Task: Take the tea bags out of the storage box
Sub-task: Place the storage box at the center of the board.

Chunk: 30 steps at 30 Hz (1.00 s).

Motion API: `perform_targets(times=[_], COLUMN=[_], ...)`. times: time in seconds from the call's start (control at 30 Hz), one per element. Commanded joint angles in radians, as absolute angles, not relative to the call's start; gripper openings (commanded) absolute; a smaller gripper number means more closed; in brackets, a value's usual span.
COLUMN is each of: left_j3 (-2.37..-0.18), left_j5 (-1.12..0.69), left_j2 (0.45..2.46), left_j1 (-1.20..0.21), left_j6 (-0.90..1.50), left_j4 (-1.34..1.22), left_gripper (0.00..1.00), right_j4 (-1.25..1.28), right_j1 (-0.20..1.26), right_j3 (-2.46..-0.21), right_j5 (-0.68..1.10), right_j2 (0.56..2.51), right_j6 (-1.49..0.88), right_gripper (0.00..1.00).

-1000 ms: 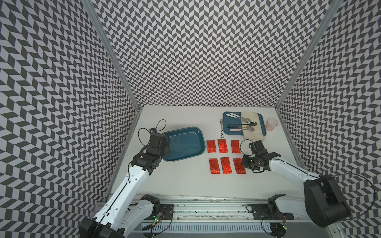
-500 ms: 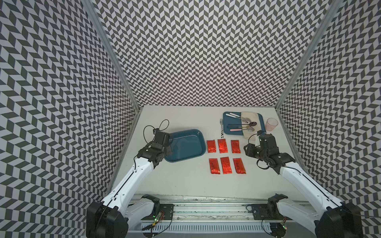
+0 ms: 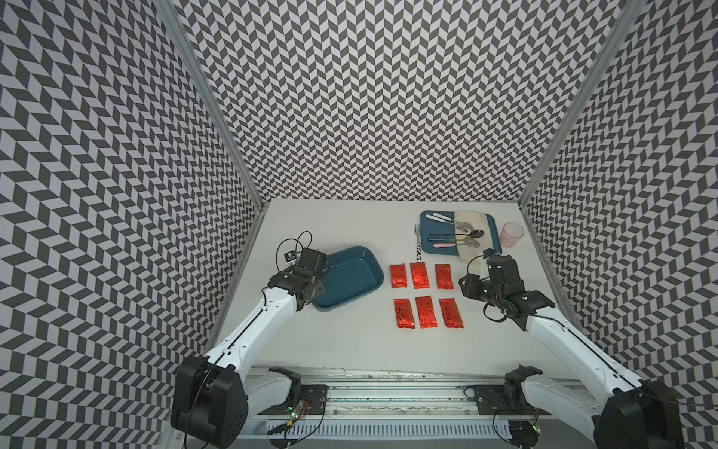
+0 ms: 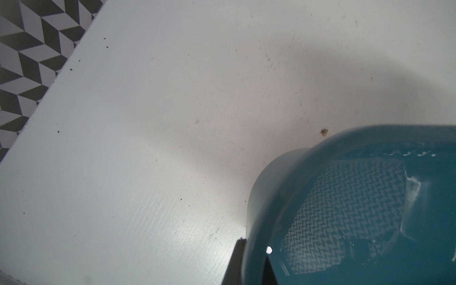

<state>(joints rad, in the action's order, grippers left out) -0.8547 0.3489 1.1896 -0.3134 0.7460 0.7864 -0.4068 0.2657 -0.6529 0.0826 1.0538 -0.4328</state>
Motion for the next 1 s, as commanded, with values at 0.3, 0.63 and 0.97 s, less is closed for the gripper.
perform_targets(times=[0.3, 0.63, 0.97], left_j3=[-0.710, -0.696, -0.670], left_j5=[0.281, 0.302, 0.528], left_j2=[1.229, 1.170, 0.833], left_j1=[-0.313, -0.313, -0.346], left_j6=[0.871, 0.886, 0.629], left_j4=[0.679, 0.670, 0.313], left_gripper=[0.00, 0.95, 1.00], right_j4=[-0.337, -0.333, -0.225], right_j1=[0.264, 0.263, 0.262], right_j3=[-0.631, -0.641, -0.703], right_j5=[0.132, 0.131, -0.187], right_j2=[1.047, 1.048, 1.007], right_j6=[-0.419, -0.429, -0.529], right_gripper=[0.43, 0.52, 1.00])
